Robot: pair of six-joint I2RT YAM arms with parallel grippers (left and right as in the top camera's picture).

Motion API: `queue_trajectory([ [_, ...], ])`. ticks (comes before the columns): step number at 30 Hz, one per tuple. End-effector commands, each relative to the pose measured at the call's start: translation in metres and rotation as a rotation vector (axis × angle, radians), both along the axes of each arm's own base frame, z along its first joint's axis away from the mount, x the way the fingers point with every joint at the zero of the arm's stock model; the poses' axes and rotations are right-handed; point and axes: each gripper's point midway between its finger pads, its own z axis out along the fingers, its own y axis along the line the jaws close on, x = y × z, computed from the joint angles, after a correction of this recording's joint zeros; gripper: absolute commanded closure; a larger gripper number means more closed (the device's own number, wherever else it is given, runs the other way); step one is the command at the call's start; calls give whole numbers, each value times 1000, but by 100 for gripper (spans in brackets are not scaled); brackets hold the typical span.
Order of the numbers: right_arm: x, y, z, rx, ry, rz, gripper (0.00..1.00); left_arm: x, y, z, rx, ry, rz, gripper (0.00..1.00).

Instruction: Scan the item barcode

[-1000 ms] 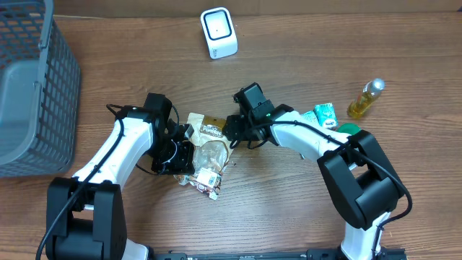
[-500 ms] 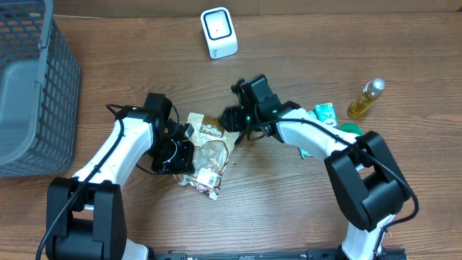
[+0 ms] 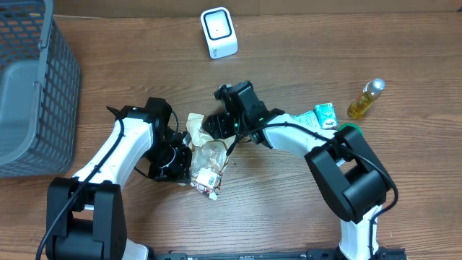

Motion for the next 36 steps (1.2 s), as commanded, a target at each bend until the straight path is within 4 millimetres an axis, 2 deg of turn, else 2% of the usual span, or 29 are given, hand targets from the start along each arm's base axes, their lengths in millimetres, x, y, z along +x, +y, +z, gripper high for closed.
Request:
queue_trajectory([
  [1,-3,-3,-6,-15,18,9,34,-3,13,-12,112,33,85,91],
  [6,-16,-20,-13,-66,106,-10,39,7,12,-30,116,-14,152,85],
  [10,-25,-38,-3,-96,173,-50,44,19,10,-40,108,-72,189,85],
  [14,-45,-53,3,-139,267,-83,44,35,9,-42,102,-143,195,83],
  [22,-86,-78,-8,-254,451,-110,44,80,7,-39,83,-325,206,79],
  [27,-83,-77,-8,-251,441,-111,39,102,8,-11,95,-367,203,75],
  [29,-80,-78,-7,-245,436,-116,34,107,7,7,98,-356,202,73],
  [30,-80,-79,-7,-244,436,-119,27,107,7,16,99,-348,196,71],
  [31,-79,-79,-7,-244,437,-120,11,106,7,25,103,-331,192,70],
  [32,-80,-79,-7,-245,437,-120,3,103,8,34,109,-314,182,69],
  [34,-80,-79,-7,-245,437,-120,0,94,9,45,118,-276,156,68],
  [36,-80,-79,-7,-243,445,-133,0,82,12,48,134,-232,128,68],
])
